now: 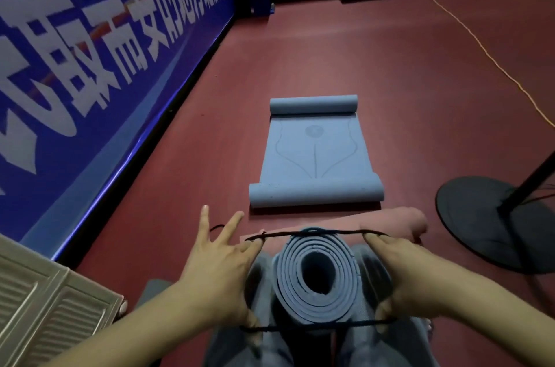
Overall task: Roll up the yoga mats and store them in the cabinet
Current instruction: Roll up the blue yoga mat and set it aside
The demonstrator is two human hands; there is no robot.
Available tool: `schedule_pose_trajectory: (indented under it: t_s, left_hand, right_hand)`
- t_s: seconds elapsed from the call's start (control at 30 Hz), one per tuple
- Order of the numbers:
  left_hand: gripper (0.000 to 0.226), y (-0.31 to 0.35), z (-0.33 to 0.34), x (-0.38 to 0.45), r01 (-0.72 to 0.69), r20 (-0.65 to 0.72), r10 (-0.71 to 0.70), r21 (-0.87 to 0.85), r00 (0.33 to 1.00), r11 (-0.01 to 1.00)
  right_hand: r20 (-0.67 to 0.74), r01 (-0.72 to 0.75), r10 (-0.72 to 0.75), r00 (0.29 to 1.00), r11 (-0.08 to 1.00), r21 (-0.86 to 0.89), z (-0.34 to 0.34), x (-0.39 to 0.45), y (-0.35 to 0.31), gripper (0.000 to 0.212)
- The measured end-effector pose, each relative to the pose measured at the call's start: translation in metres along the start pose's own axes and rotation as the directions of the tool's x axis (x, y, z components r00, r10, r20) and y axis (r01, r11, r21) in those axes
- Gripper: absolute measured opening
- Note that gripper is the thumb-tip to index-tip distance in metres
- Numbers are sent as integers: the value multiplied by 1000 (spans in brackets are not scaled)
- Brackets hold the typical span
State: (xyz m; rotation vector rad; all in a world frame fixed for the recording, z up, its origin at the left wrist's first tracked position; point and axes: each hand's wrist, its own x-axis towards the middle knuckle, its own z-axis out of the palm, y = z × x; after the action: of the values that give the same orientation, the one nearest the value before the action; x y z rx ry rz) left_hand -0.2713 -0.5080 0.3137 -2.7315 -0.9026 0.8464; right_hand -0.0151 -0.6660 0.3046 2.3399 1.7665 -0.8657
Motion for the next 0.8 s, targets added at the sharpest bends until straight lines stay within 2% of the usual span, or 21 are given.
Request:
schedule_pose_trajectory:
  t_s: [0.07, 0.17, 0.33, 0.43, 0.53, 0.63, 0.67, 0.7, 0.73, 0.77, 0.8]
  left_hand:
    - [142, 2, 8, 16, 12, -19, -13, -38, 1000, 999]
    - [139, 4, 20, 48, 12, -27, -15, -116, 1000, 993]
    - [125, 8, 46, 83, -50, 57, 63, -207, 996, 977]
    - [122, 6, 85, 118, 45, 114, -15, -265, 993, 963]
    - [127, 10, 118, 156, 139, 183, -84, -318, 980, 938]
    - [101, 25, 143, 183, 147, 178, -78, -419, 981, 896]
    - [87, 32, 156, 192, 94, 139, -25, -522, 990, 848]
    - [75, 37, 169, 195, 30, 119, 67, -669, 991, 742]
    - [68, 41, 184, 195, 15, 115, 132, -806, 985, 591]
    - [62, 41, 201, 194, 68, 132, 124, -903, 983, 425]
    - [49, 39, 214, 195, 153, 174, 56, -952, 983, 266]
  right_hand:
    - [-42, 47, -46, 998, 999, 25, 5, 13, -1, 139]
    - [-72, 123, -122, 990, 992, 18, 13, 39, -3, 143]
    - [-24, 219, -219, 975, 976, 3, 41, 83, 11, 124]
    - [-49, 174, -172, 984, 984, 38, 49, 110, 30, 125]
    - [16, 75, -76, 997, 996, 54, 59, 137, 49, 125]
    - [78, -13, 4, 997, 993, 115, 81, 153, 60, 113]
    - [67, -45, 35, 997, 988, 151, 91, 158, 67, 108]
    - [56, -71, 61, 997, 979, 193, 100, 162, 73, 102]
    - [45, -90, 81, 996, 965, 247, 106, 167, 79, 91]
    - [36, -108, 102, 994, 949, 296, 110, 171, 86, 73]
    - [16, -125, 127, 992, 929, 348, 112, 175, 90, 53]
